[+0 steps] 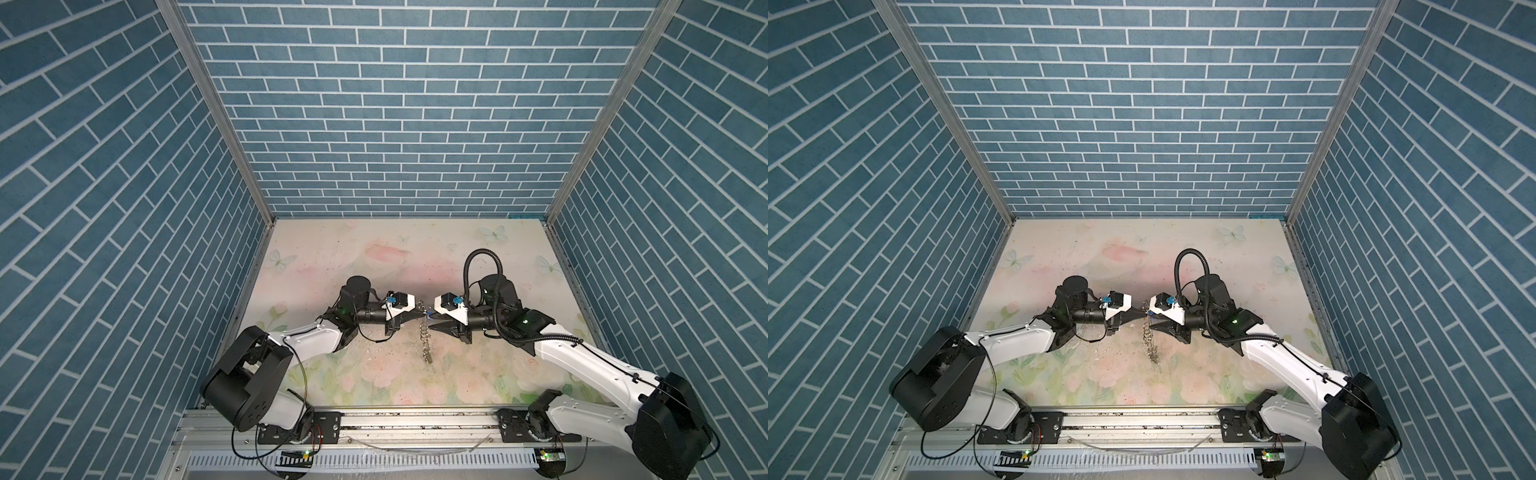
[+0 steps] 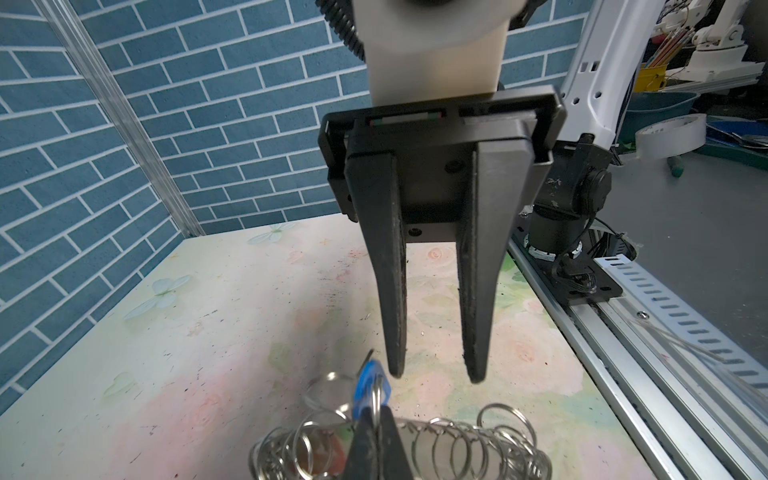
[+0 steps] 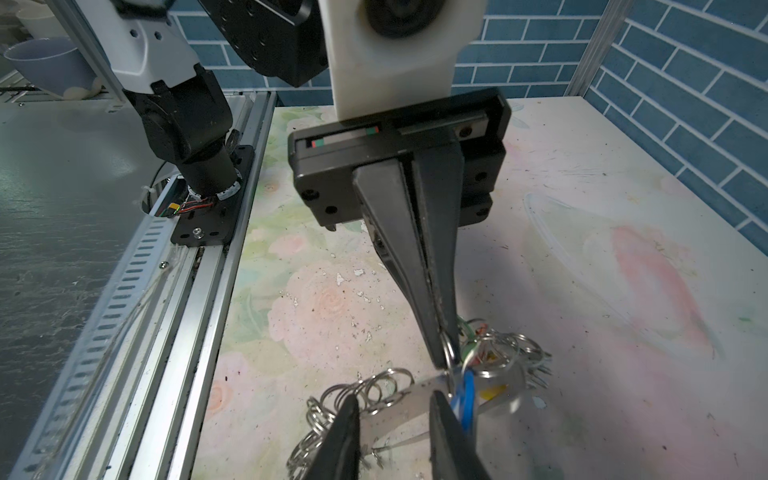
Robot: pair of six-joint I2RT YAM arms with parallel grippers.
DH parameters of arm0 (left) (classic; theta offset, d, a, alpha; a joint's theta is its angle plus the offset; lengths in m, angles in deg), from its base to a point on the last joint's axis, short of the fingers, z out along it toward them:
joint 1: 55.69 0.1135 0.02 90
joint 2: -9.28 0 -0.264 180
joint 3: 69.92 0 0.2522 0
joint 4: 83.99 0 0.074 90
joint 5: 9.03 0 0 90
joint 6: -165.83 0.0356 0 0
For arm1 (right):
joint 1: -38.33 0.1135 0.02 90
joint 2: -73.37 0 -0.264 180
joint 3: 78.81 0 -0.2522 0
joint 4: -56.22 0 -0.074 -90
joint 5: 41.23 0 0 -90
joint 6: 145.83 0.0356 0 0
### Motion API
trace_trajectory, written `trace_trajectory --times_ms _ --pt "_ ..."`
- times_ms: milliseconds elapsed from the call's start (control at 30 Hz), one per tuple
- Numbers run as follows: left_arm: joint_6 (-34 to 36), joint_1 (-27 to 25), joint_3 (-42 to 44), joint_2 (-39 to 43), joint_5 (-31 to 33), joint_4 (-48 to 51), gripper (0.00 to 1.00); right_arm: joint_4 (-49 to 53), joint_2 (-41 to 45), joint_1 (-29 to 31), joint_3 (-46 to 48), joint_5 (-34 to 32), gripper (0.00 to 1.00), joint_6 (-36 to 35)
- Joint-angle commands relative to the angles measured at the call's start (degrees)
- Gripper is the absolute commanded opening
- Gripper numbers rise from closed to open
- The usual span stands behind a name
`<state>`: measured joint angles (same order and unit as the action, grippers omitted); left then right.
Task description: Put the keys on the keyring
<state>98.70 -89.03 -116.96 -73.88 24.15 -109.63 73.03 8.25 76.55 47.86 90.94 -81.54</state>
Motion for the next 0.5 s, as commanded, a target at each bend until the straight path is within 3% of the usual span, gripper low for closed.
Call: trace_trajectory --times_ms 0,267,467 --pt "-0.3 0.3 0.3 -0.4 -2.0 -2.1 0.0 -1.8 -0.3 0.2 -0.3 -2.1 0.27 0.0" --pt "0.0 0.4 0.4 -0.2 -1.7 -1.5 0.0 -1.6 0.2 0.2 0.1 -2.6 0.27 0.9" --pt "0.2 1.5 2.8 2.3 0.6 -2.2 0.0 -4.6 1.9 -0.9 3.7 -18.2 0.28 11.5"
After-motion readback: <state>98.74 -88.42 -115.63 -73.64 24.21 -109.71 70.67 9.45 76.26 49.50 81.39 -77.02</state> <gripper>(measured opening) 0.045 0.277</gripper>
